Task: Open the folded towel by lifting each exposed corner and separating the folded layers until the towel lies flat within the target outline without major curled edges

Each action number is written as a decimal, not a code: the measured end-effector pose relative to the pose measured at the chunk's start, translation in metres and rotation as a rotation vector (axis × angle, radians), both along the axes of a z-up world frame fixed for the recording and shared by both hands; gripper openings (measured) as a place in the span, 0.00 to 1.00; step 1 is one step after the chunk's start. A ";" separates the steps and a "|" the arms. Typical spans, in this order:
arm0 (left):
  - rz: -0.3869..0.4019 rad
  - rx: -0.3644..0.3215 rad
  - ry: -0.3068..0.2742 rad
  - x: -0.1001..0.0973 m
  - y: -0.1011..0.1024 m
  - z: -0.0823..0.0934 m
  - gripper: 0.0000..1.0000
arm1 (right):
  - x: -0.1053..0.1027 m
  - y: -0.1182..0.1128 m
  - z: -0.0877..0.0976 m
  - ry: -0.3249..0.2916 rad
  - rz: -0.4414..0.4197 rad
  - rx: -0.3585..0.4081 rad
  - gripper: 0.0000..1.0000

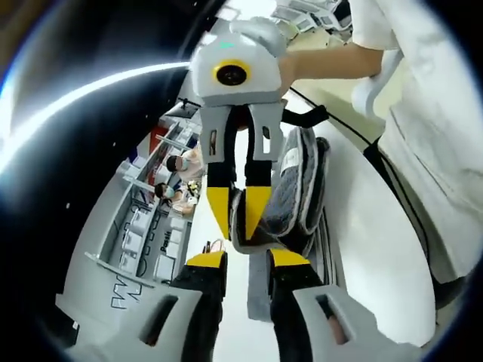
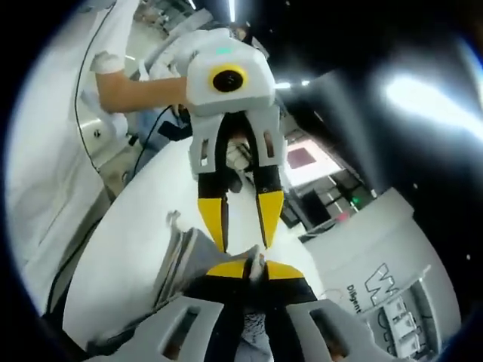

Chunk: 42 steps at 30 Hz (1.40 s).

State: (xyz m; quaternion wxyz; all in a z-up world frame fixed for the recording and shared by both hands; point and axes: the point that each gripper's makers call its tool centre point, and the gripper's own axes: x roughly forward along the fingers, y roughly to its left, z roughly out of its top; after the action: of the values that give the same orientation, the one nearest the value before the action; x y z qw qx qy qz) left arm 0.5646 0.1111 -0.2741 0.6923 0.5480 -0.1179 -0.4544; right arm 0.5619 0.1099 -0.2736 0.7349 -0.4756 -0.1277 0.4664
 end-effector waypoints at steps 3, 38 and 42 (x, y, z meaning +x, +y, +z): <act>0.008 0.009 0.002 0.003 0.002 -0.002 0.23 | 0.000 -0.001 0.001 -0.002 0.000 -0.002 0.00; 0.109 0.090 0.141 0.017 0.019 -0.059 0.22 | 0.012 -0.017 0.038 -0.072 -0.022 0.056 0.00; 0.099 0.100 0.156 0.015 0.014 -0.066 0.13 | 0.014 -0.020 0.042 -0.078 -0.029 0.063 0.00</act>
State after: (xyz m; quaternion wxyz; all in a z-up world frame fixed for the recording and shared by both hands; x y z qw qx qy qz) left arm 0.5797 0.1255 -0.3405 0.6927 0.5500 -0.0137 -0.4664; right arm 0.5757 0.0903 -0.2319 0.7506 -0.4721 -0.1639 0.4324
